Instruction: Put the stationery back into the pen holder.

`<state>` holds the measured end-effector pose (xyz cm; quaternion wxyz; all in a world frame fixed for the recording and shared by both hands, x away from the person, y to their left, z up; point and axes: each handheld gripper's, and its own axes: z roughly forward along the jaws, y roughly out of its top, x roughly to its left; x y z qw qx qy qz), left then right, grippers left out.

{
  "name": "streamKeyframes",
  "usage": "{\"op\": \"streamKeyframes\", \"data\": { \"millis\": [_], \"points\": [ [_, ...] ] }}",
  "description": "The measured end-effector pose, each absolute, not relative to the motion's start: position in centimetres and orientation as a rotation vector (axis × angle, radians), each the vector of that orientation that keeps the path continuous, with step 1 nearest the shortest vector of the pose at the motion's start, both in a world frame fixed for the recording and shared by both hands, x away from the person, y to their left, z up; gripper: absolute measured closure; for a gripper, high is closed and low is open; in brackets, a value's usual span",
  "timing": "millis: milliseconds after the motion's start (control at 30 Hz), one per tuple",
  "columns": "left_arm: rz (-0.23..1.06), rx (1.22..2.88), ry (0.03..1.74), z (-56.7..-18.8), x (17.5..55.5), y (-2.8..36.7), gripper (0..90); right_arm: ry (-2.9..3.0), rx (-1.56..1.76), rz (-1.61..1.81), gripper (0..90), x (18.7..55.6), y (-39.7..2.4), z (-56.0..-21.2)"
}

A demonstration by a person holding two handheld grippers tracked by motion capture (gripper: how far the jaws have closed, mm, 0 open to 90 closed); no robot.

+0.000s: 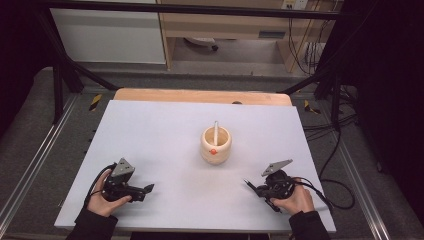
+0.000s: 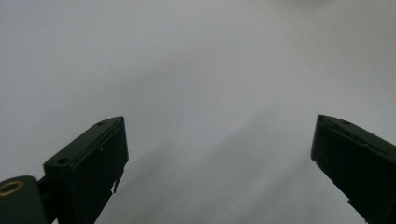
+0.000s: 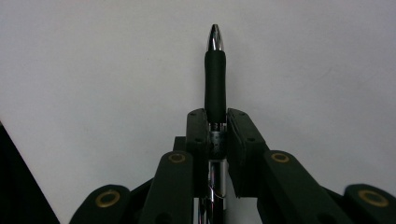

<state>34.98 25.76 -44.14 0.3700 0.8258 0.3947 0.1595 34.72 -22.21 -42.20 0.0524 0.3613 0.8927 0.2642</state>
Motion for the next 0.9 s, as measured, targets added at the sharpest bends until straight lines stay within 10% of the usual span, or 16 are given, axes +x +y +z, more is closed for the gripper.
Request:
{"op": "streamKeyframes", "data": {
  "millis": [900],
  "points": [
    [0.410, 2.117, 1.011, -44.1, 35.0, 25.8, 4.1, 2.693, 1.096, 0.843, 79.9, 34.8, -22.3, -40.4]
  ]
}}
